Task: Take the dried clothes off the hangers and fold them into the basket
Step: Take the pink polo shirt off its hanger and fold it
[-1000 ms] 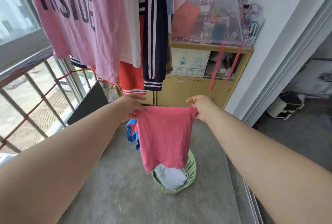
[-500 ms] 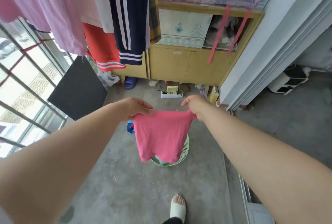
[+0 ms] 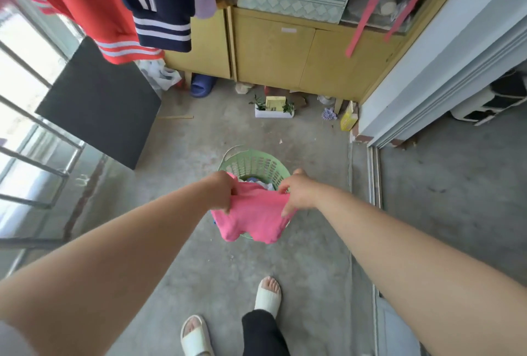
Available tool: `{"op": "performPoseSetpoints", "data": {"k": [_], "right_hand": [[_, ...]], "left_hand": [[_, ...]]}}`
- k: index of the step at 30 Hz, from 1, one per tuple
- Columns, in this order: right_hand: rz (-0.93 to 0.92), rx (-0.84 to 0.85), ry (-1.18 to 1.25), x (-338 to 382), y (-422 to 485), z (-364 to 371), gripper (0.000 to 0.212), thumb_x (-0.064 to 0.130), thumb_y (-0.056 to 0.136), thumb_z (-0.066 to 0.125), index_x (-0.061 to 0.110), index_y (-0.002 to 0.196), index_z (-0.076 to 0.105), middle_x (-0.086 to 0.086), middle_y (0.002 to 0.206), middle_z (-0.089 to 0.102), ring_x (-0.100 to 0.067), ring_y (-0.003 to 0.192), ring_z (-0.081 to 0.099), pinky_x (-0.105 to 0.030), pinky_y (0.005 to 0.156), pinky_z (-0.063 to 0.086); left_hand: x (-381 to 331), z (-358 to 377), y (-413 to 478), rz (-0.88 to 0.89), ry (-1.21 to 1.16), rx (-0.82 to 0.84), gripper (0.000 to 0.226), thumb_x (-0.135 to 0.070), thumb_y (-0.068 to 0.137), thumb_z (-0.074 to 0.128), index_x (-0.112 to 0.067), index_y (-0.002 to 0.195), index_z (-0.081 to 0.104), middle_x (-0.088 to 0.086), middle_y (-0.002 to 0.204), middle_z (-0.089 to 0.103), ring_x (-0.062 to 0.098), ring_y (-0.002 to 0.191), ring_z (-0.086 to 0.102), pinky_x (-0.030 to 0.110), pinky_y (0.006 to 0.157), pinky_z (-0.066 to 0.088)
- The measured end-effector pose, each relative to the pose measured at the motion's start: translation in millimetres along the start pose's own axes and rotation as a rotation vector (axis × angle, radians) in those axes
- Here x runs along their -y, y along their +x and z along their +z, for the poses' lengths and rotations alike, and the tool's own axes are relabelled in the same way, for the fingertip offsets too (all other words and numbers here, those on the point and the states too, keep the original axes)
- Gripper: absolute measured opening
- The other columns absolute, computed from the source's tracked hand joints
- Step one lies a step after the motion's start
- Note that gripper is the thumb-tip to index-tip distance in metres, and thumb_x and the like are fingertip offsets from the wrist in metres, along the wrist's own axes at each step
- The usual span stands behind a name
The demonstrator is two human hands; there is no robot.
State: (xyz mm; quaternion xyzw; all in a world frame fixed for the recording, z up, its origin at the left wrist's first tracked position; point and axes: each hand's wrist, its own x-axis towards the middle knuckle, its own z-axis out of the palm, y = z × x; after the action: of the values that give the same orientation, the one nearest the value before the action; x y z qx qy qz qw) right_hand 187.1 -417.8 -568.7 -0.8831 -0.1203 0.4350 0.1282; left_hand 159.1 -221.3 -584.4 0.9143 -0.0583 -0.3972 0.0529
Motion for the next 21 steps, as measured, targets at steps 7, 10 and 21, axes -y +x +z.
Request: {"op": "performPoseSetpoints", "data": {"k": [7, 10, 21], "right_hand": [[0.03, -0.082, -0.267, -38, 52, 26, 0.051, 0.047, 0.079, 0.072, 0.019, 0.122, 0.064, -0.005, 0.124, 0.048, -0.029, 0.118, 0.049, -0.033, 0.098, 0.043], [0.0, -0.134, -0.317, -50, 76, 31, 0.043, 0.045, 0.083, 0.067, 0.019, 0.117, 0.065, -0.006, 0.121, 0.057, -0.029, 0.118, 0.049, -0.034, 0.096, 0.042], [-0.075, -0.416, -0.087, -69, 153, 46, 0.023, 0.01, 0.086, 0.048, 0.012, 0.102, 0.066, -0.006, 0.101, 0.059, -0.029, 0.099, 0.056, -0.025, 0.062, 0.03]], "left_hand": [[4, 37, 58, -0.104, -0.007, -0.038, 0.022, -0.015, 0.085, 0.05, -0.014, 0.098, 0.067, 0.006, 0.099, 0.066, 0.028, 0.097, 0.062, 0.034, 0.08, 0.053], [6, 46, 83, -0.199, -0.062, -0.078, 0.022, -0.017, 0.085, 0.05, -0.019, 0.098, 0.067, 0.003, 0.1, 0.066, 0.027, 0.096, 0.063, 0.027, 0.068, 0.045], [36, 63, 153, -0.234, -0.059, -0.409, 0.032, -0.022, 0.087, 0.054, -0.046, 0.105, 0.066, -0.01, 0.102, 0.067, 0.021, 0.099, 0.052, 0.03, 0.084, 0.04]]}}
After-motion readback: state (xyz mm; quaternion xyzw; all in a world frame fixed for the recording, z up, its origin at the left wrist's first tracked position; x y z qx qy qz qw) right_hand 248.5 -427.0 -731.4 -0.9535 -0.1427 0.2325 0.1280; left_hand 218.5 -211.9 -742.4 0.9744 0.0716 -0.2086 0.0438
